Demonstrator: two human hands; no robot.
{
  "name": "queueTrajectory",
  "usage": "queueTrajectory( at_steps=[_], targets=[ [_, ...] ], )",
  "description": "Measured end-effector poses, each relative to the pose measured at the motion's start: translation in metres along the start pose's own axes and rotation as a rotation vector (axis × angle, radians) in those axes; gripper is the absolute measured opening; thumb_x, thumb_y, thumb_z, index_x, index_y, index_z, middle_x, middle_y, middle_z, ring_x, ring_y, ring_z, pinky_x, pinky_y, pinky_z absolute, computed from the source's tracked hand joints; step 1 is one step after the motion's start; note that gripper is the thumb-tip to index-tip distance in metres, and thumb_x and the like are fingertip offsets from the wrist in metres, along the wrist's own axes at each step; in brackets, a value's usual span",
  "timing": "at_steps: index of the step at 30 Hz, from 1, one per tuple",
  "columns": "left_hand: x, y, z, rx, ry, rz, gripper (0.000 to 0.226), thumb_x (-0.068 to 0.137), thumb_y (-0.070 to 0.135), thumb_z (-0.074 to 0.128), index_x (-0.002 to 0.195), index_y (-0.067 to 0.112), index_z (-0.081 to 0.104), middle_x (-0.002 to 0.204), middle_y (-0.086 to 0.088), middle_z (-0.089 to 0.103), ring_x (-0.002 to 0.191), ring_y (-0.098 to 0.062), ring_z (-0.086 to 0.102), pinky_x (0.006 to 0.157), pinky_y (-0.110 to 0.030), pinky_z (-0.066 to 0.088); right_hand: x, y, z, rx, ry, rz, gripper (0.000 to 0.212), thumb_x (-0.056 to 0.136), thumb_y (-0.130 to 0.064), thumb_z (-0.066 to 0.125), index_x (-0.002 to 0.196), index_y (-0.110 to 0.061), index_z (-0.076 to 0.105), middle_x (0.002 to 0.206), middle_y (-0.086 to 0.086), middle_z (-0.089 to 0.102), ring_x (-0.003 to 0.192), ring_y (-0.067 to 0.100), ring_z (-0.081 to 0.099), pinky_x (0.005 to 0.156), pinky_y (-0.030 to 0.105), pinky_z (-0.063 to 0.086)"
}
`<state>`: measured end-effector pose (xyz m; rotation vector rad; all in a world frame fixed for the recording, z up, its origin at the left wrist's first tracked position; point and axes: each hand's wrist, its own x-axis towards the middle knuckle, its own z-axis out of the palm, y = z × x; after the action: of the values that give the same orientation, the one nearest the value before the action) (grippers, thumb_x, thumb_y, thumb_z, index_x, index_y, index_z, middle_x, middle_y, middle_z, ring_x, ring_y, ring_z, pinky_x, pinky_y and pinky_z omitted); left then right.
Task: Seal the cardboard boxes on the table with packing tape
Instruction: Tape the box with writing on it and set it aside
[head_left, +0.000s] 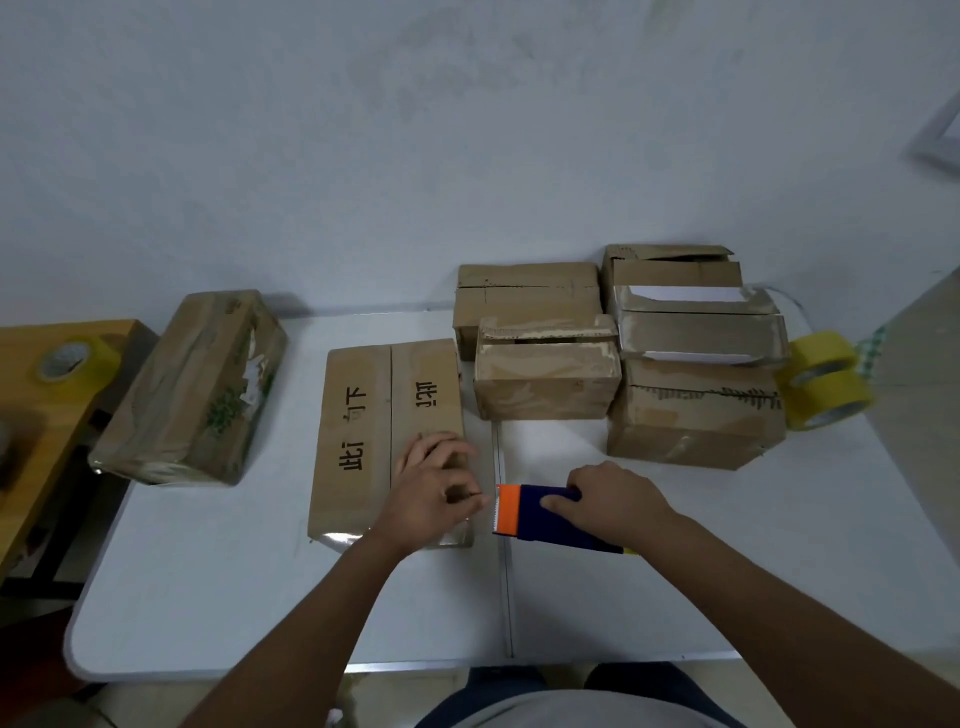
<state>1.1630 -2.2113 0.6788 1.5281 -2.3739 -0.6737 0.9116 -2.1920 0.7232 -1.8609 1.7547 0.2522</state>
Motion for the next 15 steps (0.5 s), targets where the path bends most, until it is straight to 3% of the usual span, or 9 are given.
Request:
queueTrajectory(
  at_steps=[4,8,10,15],
  targets=[
    [0.001,0.001,0.001,0.003,0.001,0.004,0.019,0.085,0.049,0.07,0.071,0.038,0.064,0.128,0.032,0.041,0.13,0.012,0.007,0.113,-0.03,0.001,0.005,-0.009,0.002,-0.026,0.0,0.018,0.056,0.094,-0.064,0.042,0.108,-0.013,0.064,0.099,0.005,0.064,0.089,0.02,0.062,0.076,0.033,0.051],
    [0.001,0.002,0.002,-0.013,0.021,0.013,0.028,0.081,0.061,0.06,0.069,0.036,0.064,0.129,0.027,0.047,0.131,0.007,0.011,0.113,-0.031,0.001,0.008,-0.015,0.006,-0.03,0.021,0.039,0.054,0.096,-0.061,0.04,0.098,-0.012,0.063,0.089,0.004,0.06,0.082,0.02,0.06,0.07,0.031,0.048],
    [0.0,0.001,0.001,-0.022,0.022,-0.002,0.024,0.082,0.054,0.067,0.068,0.034,0.066,0.129,0.025,0.048,0.13,0.007,0.012,0.114,-0.032,0.002,0.01,-0.011,0.004,-0.086,0.055,0.071,0.05,0.099,-0.057,0.037,0.09,-0.012,0.059,0.087,0.005,0.059,0.079,0.021,0.058,0.067,0.03,0.044],
    [-0.003,0.002,-0.003,-0.055,0.022,-0.007,0.024,0.083,0.043,0.075,0.064,0.036,0.061,0.128,0.029,0.047,0.13,0.007,0.012,0.111,-0.028,0.001,0.015,0.023,0.003,-0.202,0.034,0.131,0.049,0.099,-0.054,0.039,0.111,-0.011,0.058,0.106,0.009,0.064,0.095,0.024,0.063,0.072,0.032,0.044]
  ],
)
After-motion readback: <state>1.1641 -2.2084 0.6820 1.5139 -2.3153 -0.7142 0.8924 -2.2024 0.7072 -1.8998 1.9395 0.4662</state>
